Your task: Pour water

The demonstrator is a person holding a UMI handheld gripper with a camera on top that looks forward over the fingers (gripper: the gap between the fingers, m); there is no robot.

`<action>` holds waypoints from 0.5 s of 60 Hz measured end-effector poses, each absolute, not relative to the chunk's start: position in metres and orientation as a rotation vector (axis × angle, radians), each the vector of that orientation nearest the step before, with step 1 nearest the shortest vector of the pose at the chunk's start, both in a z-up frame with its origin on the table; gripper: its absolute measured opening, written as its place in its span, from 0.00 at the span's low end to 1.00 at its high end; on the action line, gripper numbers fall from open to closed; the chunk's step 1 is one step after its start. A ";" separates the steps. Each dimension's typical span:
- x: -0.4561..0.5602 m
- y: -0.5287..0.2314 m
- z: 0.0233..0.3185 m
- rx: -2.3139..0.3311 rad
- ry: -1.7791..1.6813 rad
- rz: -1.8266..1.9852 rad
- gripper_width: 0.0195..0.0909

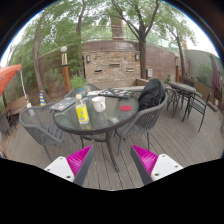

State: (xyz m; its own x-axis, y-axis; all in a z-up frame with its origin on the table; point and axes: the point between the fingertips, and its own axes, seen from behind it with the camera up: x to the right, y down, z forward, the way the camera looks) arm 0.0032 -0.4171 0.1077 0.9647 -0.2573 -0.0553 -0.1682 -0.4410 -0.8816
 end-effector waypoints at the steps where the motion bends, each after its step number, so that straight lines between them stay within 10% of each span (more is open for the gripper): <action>1: 0.004 -0.418 0.107 -2.042 0.309 -0.106 0.90; 30: -0.095 -0.248 0.101 -1.899 0.274 -0.138 0.90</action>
